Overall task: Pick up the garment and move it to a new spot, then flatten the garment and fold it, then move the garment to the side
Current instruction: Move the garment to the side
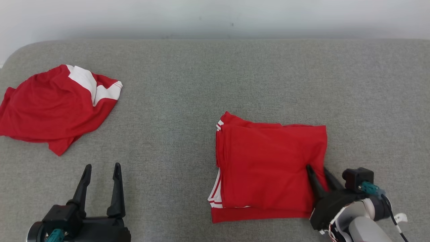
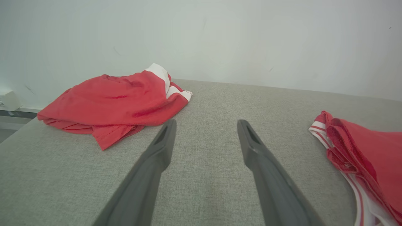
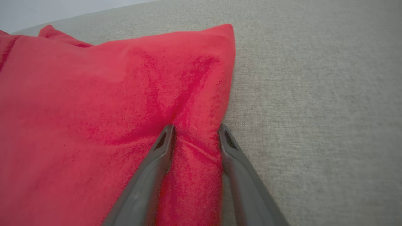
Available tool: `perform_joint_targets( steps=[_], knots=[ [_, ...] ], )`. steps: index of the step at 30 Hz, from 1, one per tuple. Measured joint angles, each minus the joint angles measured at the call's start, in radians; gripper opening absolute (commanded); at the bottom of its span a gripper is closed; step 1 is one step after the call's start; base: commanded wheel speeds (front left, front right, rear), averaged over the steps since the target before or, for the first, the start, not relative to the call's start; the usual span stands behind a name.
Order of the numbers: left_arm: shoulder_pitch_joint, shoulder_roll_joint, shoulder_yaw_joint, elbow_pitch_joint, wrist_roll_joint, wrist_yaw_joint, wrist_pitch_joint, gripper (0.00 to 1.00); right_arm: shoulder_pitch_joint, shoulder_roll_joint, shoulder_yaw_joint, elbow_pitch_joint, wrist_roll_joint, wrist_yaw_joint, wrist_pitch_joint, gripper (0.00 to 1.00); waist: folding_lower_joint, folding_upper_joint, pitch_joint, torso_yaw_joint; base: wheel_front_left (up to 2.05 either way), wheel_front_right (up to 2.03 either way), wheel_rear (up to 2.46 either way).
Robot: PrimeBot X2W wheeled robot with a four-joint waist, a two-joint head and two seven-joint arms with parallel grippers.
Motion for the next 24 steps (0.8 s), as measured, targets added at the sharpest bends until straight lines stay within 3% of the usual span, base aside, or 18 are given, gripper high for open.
perform_joint_targets(
  steps=[5, 13, 24],
  knots=[
    [-0.012, -0.001, 0.004, -0.002, -0.004, -0.001, 0.000, 1.00, -0.066, -0.021, 0.026, 0.021, 0.033, 0.000, 0.001, 0.00, 0.0001, 0.0000, 0.016, -0.007, 0.00, 0.00, 0.00],
    [-0.059, -0.004, -0.001, -0.035, -0.005, -0.007, 0.000, 1.00, -0.208, -0.128, 0.073, 0.022, 0.057, 0.000, 0.038, 0.00, 0.0001, 0.0000, 0.069, -0.014, 0.00, 0.00, 0.00],
    [-0.185, -0.005, 0.000, -0.124, 0.016, -0.017, 0.000, 1.00, -0.514, -0.391, 0.162, -0.044, 0.118, 0.000, 0.126, 0.00, 0.0003, 0.0001, 0.248, -0.070, 0.00, 0.00, 0.00]
  ],
)
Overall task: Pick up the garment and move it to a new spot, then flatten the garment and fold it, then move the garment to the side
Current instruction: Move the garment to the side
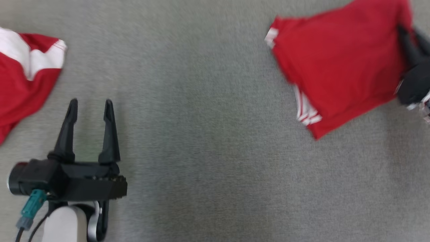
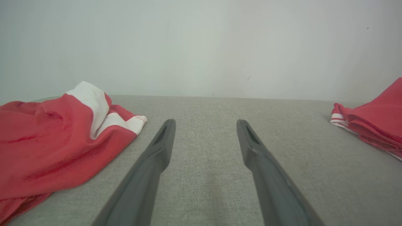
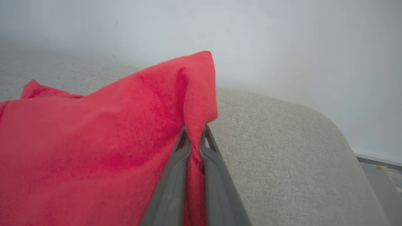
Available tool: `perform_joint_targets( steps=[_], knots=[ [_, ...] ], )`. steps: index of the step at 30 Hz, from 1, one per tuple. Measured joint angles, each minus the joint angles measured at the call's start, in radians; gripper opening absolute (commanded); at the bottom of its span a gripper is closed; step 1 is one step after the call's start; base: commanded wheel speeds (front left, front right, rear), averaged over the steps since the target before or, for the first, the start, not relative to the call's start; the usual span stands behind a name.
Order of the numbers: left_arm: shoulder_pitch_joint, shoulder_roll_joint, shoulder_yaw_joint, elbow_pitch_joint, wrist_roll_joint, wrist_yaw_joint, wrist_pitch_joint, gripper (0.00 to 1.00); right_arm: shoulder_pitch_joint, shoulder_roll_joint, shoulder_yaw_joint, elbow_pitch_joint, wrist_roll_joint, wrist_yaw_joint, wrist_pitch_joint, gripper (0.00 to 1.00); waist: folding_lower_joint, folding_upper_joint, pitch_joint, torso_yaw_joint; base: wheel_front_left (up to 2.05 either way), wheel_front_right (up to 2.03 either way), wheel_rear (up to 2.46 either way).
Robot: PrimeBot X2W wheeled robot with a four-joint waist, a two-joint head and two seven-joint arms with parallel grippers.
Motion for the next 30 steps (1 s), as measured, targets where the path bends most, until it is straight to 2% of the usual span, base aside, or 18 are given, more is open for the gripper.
perform_joint_targets(
  steps=[5, 15, 23, 30],
  knots=[
    [-0.055, 0.010, 0.000, -0.037, 0.016, -0.007, 0.000, 1.00, -0.104, -0.108, 0.028, -0.016, 0.024, 0.000, 0.017, 0.00, 0.0001, 0.0001, 0.095, -0.041, 0.00, 0.00, 0.00],
    [-0.058, 0.051, 0.016, -0.102, 0.027, -0.016, -0.001, 1.00, -0.233, -0.242, 0.038, -0.008, 0.042, 0.000, 0.034, 0.00, -0.0005, -0.0003, 0.219, -0.143, 0.00, 0.00, 0.00],
    [-0.042, 0.078, 0.034, -0.159, 0.032, -0.017, -0.006, 1.00, -0.323, -0.287, 0.068, 0.017, 0.022, 0.000, 0.042, 0.00, -0.0007, -0.0006, 0.276, -0.189, 0.00, 0.00, 0.00],
    [-0.044, 0.083, 0.032, -0.181, 0.032, -0.017, -0.009, 1.00, -0.397, -0.307, 0.091, 0.069, -0.022, 0.000, 0.041, 0.00, -0.0008, -0.0006, 0.305, -0.195, 0.00, 0.00, 0.00]
  ],
)
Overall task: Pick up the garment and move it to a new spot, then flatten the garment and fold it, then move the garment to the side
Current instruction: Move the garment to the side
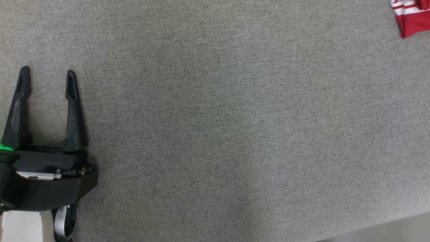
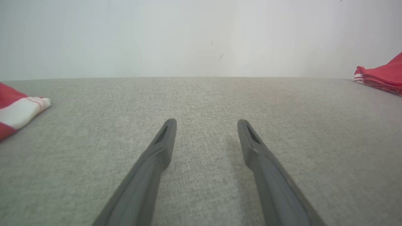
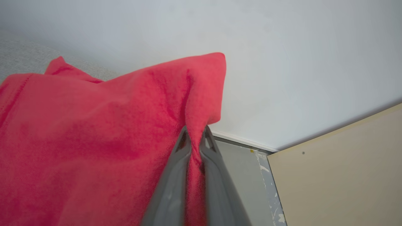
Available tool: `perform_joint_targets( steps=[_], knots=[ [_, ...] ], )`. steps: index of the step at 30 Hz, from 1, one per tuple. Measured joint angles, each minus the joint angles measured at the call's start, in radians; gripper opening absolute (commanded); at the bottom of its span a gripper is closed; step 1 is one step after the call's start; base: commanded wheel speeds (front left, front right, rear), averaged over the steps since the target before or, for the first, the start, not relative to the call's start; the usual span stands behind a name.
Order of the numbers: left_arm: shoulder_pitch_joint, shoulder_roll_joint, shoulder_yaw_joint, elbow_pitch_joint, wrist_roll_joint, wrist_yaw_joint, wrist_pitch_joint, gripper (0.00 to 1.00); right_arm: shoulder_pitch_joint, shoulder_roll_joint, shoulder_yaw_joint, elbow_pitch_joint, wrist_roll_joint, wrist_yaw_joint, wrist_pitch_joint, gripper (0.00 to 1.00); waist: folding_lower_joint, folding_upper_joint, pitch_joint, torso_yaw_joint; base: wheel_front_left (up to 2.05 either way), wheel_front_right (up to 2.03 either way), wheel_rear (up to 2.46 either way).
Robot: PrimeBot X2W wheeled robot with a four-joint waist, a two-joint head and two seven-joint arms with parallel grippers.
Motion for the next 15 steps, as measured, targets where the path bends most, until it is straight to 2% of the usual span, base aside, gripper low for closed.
perform_joint_targets(
  steps=[1, 2, 3, 8, 15],
  knots=[
    [-0.001, -0.001, -0.001, -0.001, 0.000, 0.000, 0.000, 1.00, -0.008, 0.000, 0.000, 0.009, -0.001, 0.000, -0.003, 0.49, 0.0001, 0.0000, 0.002, 0.002, 0.00, 0.00, 0.00],
    [-0.002, -0.002, -0.002, -0.001, 0.000, 0.000, 0.000, 1.00, -0.013, 0.000, 0.002, 0.018, -0.007, 0.000, -0.004, 0.49, 0.0000, 0.0000, 0.003, 0.004, 0.00, 0.00, 0.00],
    [-0.003, -0.004, -0.001, -0.004, -0.002, 0.000, 0.000, 1.00, -0.019, 0.002, 0.004, 0.036, -0.022, 0.000, -0.011, 1.00, 0.0002, 0.0001, 0.005, 0.007, 0.00, 0.00, 0.00],
    [-0.004, -0.012, 0.003, 0.006, -0.010, 0.000, 0.000, 1.00, -0.041, 0.019, -0.016, 0.076, -0.074, 0.000, -0.075, 1.00, 0.0005, 0.0003, -0.004, 0.012, 0.00, 0.00, 0.00],
    [-0.005, -0.034, 0.015, 0.061, -0.027, 0.004, 0.000, 1.00, -0.032, 0.094, -0.046, 0.095, -0.108, 0.000, -0.184, 1.00, 0.0009, 0.0008, -0.060, 0.021, 0.00, 0.00, 0.00]
  ],
)
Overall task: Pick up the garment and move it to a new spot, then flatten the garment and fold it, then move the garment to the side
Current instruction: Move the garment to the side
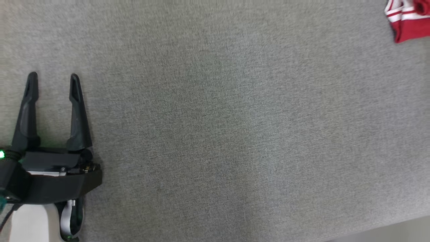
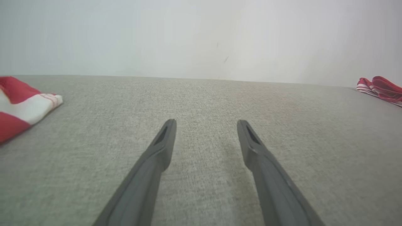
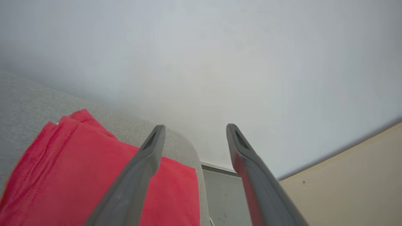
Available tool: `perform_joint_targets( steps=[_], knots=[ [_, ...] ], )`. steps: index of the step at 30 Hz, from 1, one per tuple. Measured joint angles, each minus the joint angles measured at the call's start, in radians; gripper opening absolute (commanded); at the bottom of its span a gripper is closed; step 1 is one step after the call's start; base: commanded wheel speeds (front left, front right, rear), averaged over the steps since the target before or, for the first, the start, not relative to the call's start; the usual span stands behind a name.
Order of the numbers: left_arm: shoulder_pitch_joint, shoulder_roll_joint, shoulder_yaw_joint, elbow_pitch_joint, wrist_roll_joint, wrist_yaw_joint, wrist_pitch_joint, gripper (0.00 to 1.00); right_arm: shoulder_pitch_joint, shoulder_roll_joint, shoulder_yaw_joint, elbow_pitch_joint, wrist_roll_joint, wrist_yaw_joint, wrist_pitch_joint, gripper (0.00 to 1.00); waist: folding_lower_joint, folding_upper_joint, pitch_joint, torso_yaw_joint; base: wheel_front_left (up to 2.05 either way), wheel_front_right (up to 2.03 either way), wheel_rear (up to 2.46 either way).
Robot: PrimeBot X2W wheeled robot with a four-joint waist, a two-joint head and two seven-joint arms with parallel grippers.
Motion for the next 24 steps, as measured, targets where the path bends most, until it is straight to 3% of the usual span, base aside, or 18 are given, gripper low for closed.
perform_joint_targets(
  steps=[11, 24],
  knots=[
    [0.139, -0.033, 0.058, 0.087, -0.018, 0.015, 0.009, 1.00, 0.196, 0.239, -0.073, -0.058, 0.019, 0.000, -0.115, 1.00, 0.0000, 0.0002, -0.183, 0.029, 0.00, 0.00, 0.00],
    [0.249, -0.045, 0.072, 0.117, -0.019, 0.021, 0.009, 1.00, 0.662, 0.434, -0.221, -0.316, -0.034, 0.000, -0.121, 1.00, -0.0005, -0.0003, -0.410, 0.078, 0.00, 0.00, 0.00]
  ],
)
